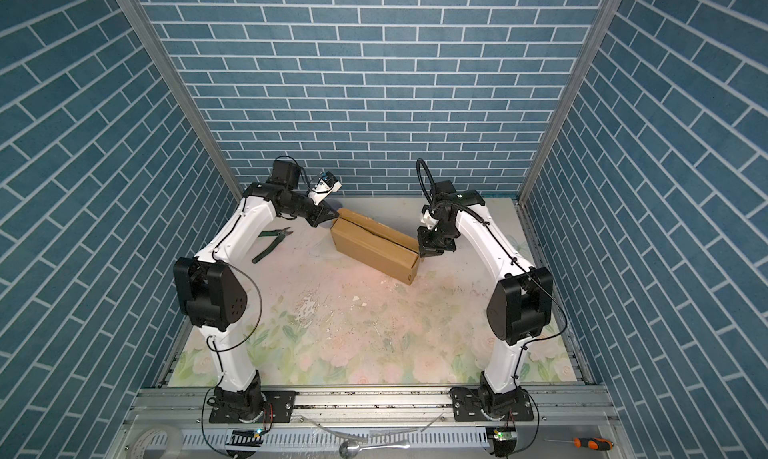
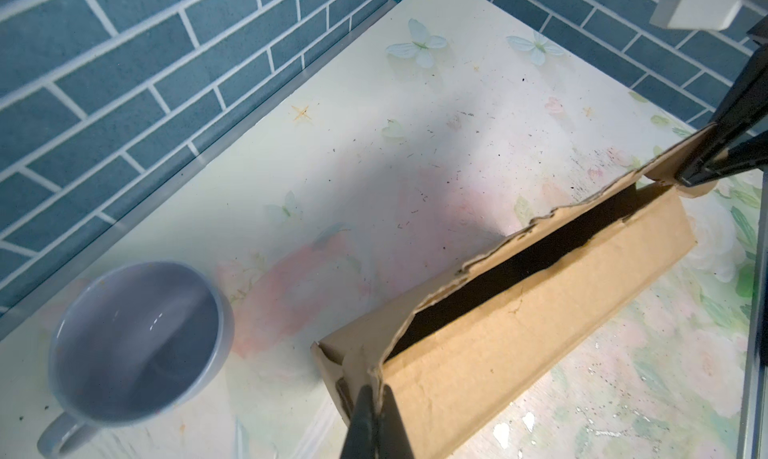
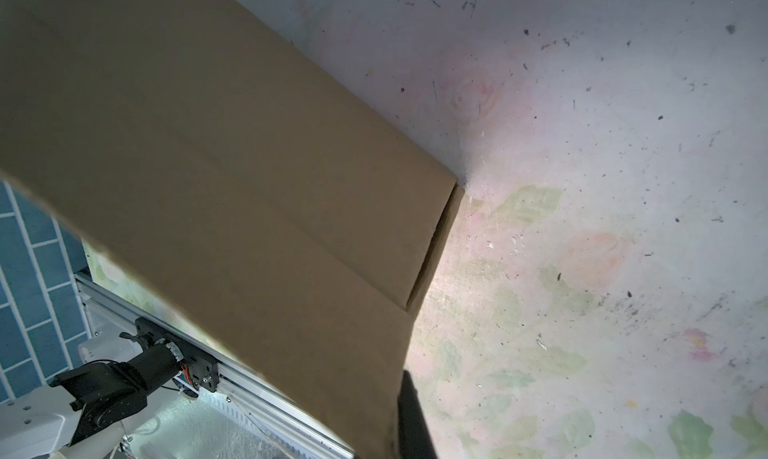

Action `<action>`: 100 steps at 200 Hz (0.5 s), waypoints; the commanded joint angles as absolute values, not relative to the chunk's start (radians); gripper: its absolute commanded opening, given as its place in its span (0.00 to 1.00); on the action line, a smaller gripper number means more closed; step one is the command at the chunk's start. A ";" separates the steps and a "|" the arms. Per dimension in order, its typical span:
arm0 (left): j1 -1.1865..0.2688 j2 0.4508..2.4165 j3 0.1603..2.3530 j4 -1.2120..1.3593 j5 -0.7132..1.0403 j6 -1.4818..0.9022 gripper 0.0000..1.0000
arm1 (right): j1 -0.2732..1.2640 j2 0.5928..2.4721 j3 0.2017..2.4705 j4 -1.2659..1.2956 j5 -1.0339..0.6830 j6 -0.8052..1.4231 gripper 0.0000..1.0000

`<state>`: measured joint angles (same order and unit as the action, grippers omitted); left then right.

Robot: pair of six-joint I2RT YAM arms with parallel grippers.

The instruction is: Fold the paper box

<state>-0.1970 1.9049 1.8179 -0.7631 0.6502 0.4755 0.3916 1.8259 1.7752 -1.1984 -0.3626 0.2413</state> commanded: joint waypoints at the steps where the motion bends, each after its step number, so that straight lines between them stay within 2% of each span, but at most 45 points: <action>1: -0.233 1.814 1.675 -0.656 0.702 0.391 0.00 | 0.403 1.850 1.826 -1.150 -0.445 0.277 0.00; 100: -0.233 1.643 1.324 -0.351 0.624 0.196 0.00 | 0.413 1.855 1.809 -1.086 -0.444 0.345 0.00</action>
<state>-0.1970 1.6676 1.3739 -0.4274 0.5743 0.2653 0.3923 1.8328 1.7794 -1.1519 -0.3820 0.3103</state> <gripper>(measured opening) 0.054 0.046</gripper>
